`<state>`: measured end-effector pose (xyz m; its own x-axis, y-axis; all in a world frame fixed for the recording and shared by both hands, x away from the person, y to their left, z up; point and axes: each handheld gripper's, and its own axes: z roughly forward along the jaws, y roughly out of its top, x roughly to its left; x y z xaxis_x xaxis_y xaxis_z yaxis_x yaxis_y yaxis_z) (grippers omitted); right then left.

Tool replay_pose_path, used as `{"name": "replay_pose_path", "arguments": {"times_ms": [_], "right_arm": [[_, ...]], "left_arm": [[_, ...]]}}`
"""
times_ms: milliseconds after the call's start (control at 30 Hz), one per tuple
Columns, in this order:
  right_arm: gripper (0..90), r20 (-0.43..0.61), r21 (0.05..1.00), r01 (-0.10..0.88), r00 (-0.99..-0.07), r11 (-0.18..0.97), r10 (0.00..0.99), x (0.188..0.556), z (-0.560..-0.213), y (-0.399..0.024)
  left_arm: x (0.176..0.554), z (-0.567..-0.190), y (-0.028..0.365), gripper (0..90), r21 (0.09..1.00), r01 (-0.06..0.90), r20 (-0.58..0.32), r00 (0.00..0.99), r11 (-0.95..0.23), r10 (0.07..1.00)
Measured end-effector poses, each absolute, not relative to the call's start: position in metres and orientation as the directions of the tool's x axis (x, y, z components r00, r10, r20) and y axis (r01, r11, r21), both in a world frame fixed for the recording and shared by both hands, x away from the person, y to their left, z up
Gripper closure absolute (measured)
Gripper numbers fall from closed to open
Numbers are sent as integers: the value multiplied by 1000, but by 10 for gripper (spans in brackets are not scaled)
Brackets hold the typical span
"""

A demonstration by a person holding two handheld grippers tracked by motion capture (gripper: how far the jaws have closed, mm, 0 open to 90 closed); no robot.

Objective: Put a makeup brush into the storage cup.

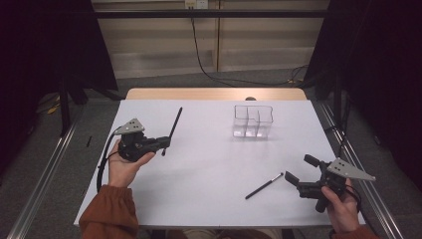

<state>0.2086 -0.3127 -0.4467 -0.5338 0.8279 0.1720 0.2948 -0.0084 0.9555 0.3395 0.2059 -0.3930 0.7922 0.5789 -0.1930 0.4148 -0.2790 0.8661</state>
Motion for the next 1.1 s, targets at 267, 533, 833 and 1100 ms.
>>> {"name": "replay_pose_path", "arguments": {"times_ms": [267,533,833,1100], "right_arm": [[0,169,956,293,-540,-5,825,208,-447,-314],[0,170,956,294,-540,-5,825,208,-447,-314],[0,169,954,300,-538,0,826,208,-447,-313],[0,157,953,302,-557,23,816,209,-448,-312]], "left_arm": [[332,-386,194,841,861,418,-209,810,-289,548],[328,-381,181,841,855,410,-194,821,-319,537],[322,-376,168,841,848,387,-180,853,-362,490],[317,-374,149,841,835,365,-179,888,-412,423]]}}
